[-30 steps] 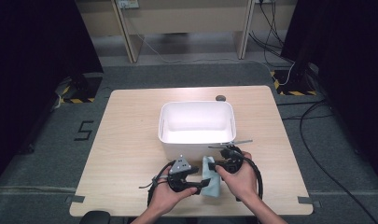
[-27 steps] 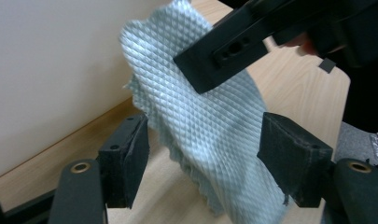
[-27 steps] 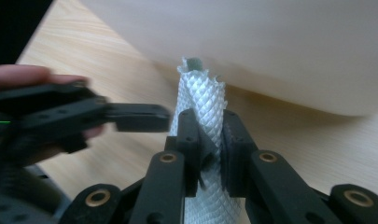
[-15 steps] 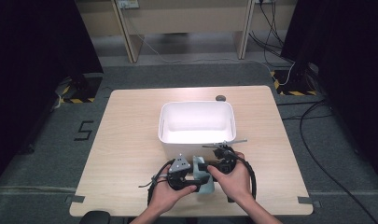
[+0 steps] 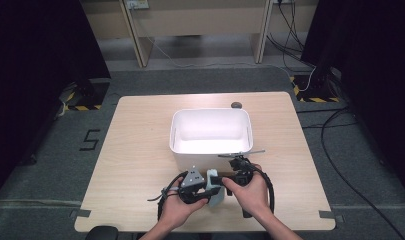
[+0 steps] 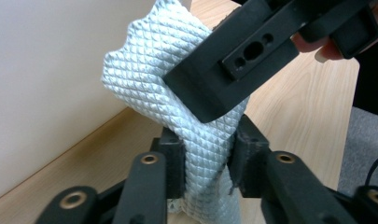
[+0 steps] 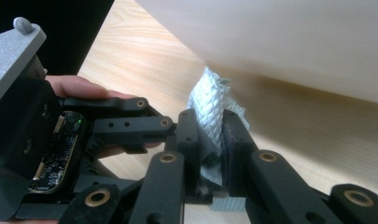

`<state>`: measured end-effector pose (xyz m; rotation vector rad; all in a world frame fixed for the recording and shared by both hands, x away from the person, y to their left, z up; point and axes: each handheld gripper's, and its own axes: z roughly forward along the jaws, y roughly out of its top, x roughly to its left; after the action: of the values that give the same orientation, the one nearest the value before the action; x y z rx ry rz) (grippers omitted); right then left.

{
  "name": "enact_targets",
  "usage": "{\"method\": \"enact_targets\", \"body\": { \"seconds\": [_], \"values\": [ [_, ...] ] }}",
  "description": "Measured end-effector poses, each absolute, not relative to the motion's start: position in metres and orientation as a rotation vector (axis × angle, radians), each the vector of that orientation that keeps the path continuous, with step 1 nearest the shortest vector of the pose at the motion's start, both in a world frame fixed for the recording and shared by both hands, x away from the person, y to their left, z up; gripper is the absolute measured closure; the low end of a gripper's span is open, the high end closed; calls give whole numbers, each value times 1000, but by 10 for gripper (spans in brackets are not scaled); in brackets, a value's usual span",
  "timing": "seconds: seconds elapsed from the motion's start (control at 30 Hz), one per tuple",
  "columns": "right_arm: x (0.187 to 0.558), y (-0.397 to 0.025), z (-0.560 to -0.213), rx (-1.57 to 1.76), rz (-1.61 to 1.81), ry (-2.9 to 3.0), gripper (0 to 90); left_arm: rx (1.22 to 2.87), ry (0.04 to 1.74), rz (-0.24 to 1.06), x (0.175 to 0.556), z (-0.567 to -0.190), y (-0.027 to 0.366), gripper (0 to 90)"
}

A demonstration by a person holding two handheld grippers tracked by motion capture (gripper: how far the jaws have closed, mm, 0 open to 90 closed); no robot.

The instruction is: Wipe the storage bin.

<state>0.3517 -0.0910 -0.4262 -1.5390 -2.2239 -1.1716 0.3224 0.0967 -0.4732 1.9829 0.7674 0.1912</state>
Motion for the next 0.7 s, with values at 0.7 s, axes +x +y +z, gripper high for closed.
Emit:
{"method": "enact_targets", "body": {
  "seconds": [0.7],
  "values": [
    [360, -115, -393, -1562, -1457, -2357, 569, 1960, 793, 253, 318, -464, 127, 802]
  ]
}}
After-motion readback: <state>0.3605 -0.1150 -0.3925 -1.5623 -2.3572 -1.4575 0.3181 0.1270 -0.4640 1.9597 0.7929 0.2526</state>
